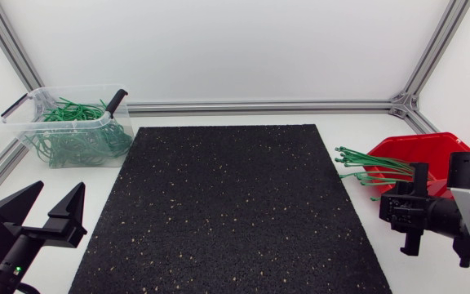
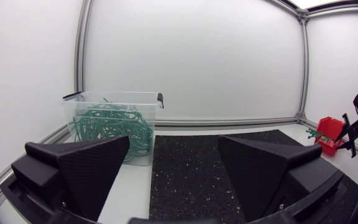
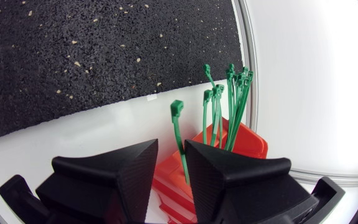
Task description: Take a green cable tie from the red box, thread the tail through the head to close it, then place it in the transparent bin on the left.
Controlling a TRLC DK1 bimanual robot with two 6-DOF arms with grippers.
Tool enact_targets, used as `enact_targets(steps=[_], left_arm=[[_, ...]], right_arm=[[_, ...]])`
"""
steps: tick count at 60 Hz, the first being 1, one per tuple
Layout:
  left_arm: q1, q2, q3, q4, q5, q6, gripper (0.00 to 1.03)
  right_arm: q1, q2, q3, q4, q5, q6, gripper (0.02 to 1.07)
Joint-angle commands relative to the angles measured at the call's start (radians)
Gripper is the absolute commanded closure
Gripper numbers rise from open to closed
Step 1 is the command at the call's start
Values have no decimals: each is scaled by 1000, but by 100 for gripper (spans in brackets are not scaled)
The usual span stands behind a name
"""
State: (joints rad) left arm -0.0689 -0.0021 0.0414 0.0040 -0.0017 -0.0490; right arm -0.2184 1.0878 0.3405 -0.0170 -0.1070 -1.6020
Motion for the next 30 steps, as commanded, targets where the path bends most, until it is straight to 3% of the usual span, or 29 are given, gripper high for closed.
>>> enact_targets(steps=[1, 19, 23, 25, 30], left_arm=[[-8, 4, -38, -29, 2, 1, 4], [-8, 4, -37, -29, 2, 1, 4], [-6, 4, -38, -30, 2, 1, 4], [-6, 4, -37, -30, 0, 1, 4], [-5, 4, -37, -30, 0, 1, 4]], right_arm=[[-13, -23, -29, 20, 0, -21, 76], [-30, -32, -41, 65, -3, -19, 85], [-30, -22, -41, 77, 3, -21, 89], [-26, -12, -29, 49, 10, -19, 102], [-29, -9, -15, 35, 13, -16, 101]])
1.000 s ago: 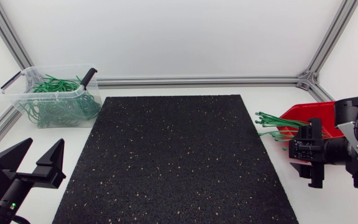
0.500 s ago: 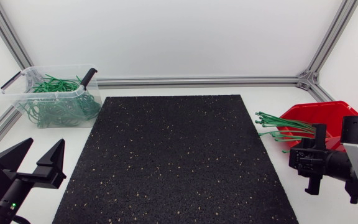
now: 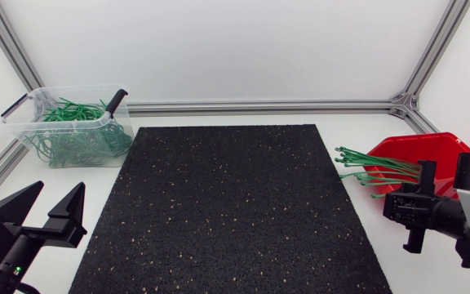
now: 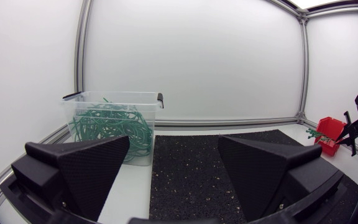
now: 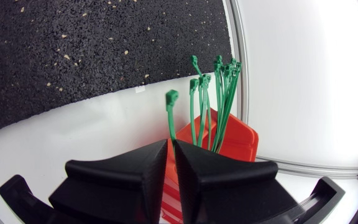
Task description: Take a green cable tie from the red box, thread the tail through the head to close it, then place it in the transparent bin on the left.
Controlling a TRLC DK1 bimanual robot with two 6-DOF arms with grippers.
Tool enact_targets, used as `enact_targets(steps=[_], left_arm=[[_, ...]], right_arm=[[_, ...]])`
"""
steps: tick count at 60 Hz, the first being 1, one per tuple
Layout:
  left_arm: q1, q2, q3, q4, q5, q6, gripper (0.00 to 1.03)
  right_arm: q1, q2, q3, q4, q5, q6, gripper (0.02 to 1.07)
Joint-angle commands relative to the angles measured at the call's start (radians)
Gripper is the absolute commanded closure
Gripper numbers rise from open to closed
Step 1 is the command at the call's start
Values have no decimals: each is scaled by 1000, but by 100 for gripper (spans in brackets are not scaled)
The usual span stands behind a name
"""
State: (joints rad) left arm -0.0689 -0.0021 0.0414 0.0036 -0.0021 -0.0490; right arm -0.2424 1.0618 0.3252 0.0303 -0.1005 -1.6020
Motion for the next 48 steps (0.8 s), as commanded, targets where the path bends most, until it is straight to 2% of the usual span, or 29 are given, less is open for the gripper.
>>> enact_targets(steps=[1, 11, 28, 33, 41, 42, 48], left_arm=[[-6, 4, -37, -30, 1, 1, 4], [-6, 4, -37, -30, 1, 1, 4], [-3, 4, -37, -30, 1, 1, 4], [0, 4, -37, -31, -1, 1, 4], [0, 4, -37, -31, -3, 1, 4], [0, 4, -37, -30, -3, 1, 4], [-3, 4, -37, -30, -3, 1, 4]], right_arm=[[-5, 17, 3, -15, 7, -16, 101], [0, 12, 44, -70, 7, 10, 101], [12, -39, 218, -333, -71, 111, 101], [12, -57, 210, -328, -85, 109, 101], [11, -52, 149, -254, -73, 30, 101], [11, -49, 146, -250, -70, 22, 99], [3, -42, 132, -237, -62, 7, 76]])
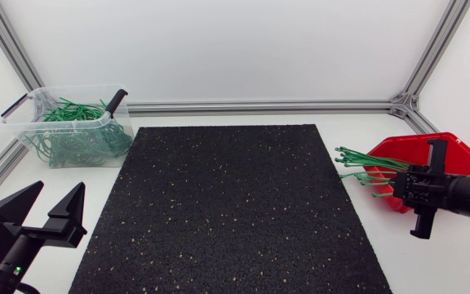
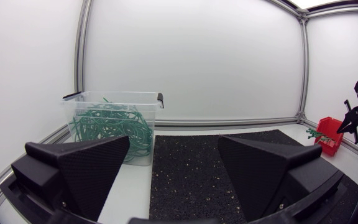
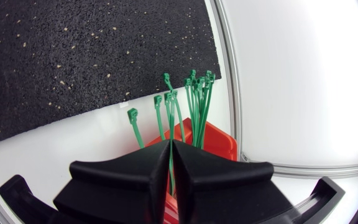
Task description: Take a green cable tie from the red box, thread the tail through the head to close it, then place it in the transparent bin on the left.
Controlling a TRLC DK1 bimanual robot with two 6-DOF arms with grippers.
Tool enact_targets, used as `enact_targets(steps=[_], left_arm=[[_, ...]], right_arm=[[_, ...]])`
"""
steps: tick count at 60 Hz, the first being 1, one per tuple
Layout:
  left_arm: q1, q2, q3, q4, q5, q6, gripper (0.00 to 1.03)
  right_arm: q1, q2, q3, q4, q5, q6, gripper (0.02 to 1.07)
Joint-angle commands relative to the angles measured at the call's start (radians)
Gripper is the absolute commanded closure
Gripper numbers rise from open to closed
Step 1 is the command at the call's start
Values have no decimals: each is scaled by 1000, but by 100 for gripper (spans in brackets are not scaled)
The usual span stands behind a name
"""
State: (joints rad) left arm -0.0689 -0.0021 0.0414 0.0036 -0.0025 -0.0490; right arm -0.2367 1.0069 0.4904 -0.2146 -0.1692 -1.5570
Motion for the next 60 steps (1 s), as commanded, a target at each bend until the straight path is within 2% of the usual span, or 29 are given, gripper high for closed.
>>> enact_targets(steps=[1, 6, 18, 38, 42, 52, 60], left_arm=[[-5, 4, -37, -30, -2, 1, 4], [-5, 4, -37, -30, -2, 1, 4], [-3, 4, -37, -31, -2, 1, 4], [-8, 4, -37, -31, -2, 1, 4], [-8, 4, -37, -31, -2, 1, 4], [-9, 5, -37, -31, -2, 1, 4], [-12, 5, -37, -31, -2, 1, 4]], right_arm=[[-4, 15, -33, 7, 7, -38, 74], [-15, 19, -42, 9, 7, -49, 66], [-32, 48, -79, 52, 7, -63, 59], [-49, 105, -128, 150, 10, -72, 60], [-49, 110, -128, 164, 10, -72, 66], [-49, 151, -128, 215, 19, -72, 72], [-52, 170, -124, 225, 19, -72, 91]])
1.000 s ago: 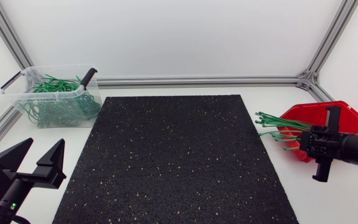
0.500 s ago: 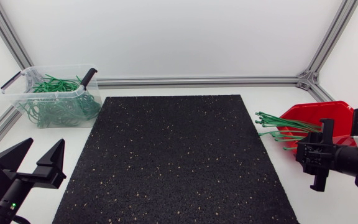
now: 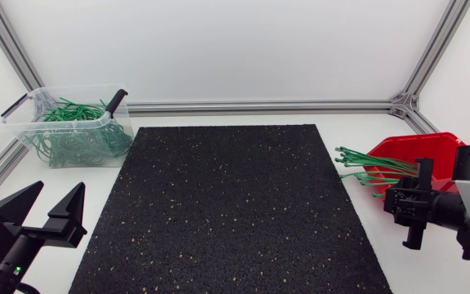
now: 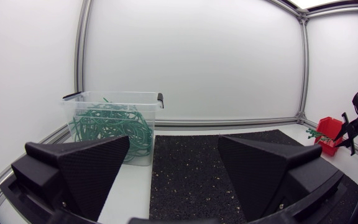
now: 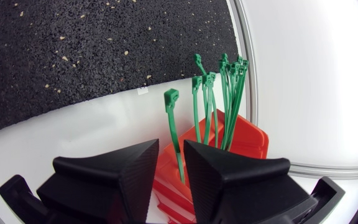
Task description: Take a green cable tie from the red box, thread the tail through the head to close it, then place it in the transparent bin on the left.
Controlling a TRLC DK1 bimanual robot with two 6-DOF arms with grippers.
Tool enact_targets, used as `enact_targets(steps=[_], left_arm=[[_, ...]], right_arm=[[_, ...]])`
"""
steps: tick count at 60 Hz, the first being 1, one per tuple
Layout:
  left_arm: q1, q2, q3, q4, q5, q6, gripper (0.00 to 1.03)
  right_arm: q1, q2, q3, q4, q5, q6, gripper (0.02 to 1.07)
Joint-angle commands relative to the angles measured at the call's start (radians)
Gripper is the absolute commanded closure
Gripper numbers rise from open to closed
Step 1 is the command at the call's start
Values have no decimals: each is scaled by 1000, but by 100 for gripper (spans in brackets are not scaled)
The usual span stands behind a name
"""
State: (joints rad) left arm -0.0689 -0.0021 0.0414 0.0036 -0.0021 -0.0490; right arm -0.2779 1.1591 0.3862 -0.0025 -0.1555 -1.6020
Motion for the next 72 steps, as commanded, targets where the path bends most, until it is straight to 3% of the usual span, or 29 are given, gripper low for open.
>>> enact_targets(steps=[1, 7, 22, 55, 65, 72], left_arm=[[-12, 5, -37, -31, -3, 1, 4], [-14, 5, -37, -31, -3, 1, 4], [-16, 5, -37, -31, -3, 1, 4], [-19, 5, -37, -31, -3, 1, 4], [-19, 5, -37, -31, -3, 0, 4], [-19, 5, -37, -31, -4, 0, 4]], right_arm=[[-10, 17, -18, 16, 5, -27, 94], [-14, 17, -10, 15, 10, -27, 101], [-24, -52, 60, -85, -1, -4, 101], [-43, -44, 579, -840, -297, 211, 101], [28, -9, 694, -1039, -374, 289, 101], [117, -2, 726, -1107, -408, 382, 101]])
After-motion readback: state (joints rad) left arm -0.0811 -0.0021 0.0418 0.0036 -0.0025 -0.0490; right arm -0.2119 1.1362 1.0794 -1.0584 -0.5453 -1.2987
